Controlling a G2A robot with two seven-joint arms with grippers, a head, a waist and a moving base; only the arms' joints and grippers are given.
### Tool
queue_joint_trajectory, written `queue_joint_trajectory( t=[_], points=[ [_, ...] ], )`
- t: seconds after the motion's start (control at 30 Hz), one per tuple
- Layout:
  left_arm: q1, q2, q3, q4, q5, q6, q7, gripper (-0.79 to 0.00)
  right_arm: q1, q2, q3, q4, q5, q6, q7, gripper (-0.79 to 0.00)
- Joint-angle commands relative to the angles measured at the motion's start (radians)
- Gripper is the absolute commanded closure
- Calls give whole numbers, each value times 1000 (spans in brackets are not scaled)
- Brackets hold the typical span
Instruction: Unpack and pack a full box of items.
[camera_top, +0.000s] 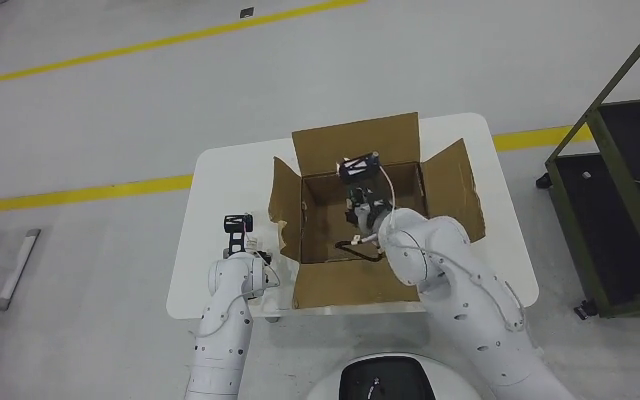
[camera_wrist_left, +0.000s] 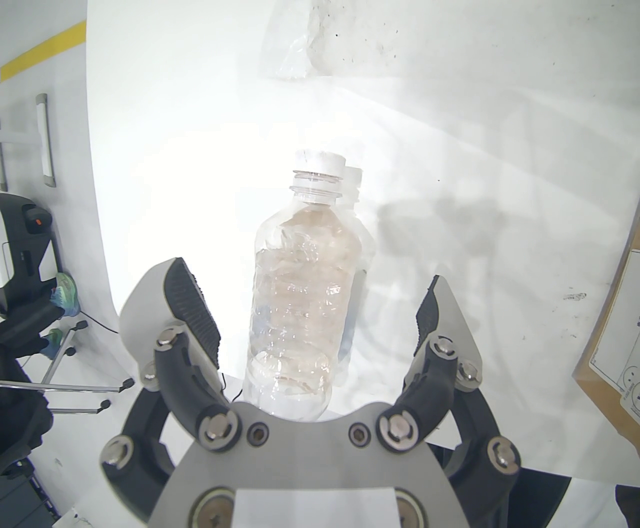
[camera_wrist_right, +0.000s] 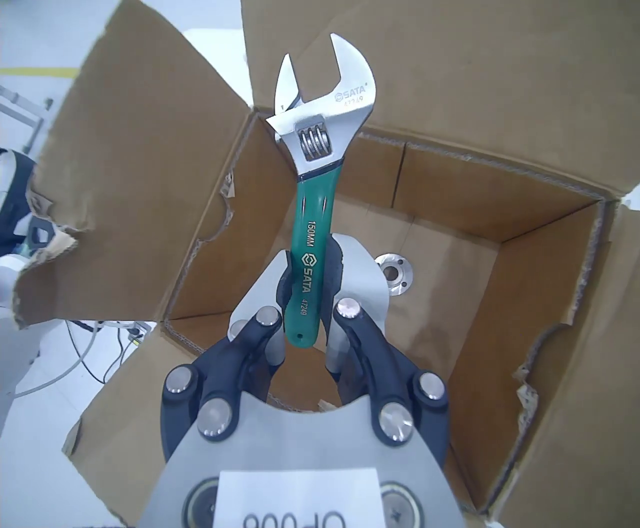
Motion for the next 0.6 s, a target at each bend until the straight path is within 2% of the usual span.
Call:
queue_joint_trajectory(
  t=[0.0,0.27,0.4,0.57],
  points=[
    [0,0,0,0,0,0,0,-785,-38,7,39,-61,33,-30,-9,0],
    [0,0,0,0,0,0,0,-785,-202,29,227,-252,284,-151,-100,0],
    [0,0,0,0,0,0,0,-785,-248,36,287,-252,426,-198,-145,0],
    [0,0,0,0,0,0,0,-785,-241,41,305,-189,545,-248,-162,0]
  ],
)
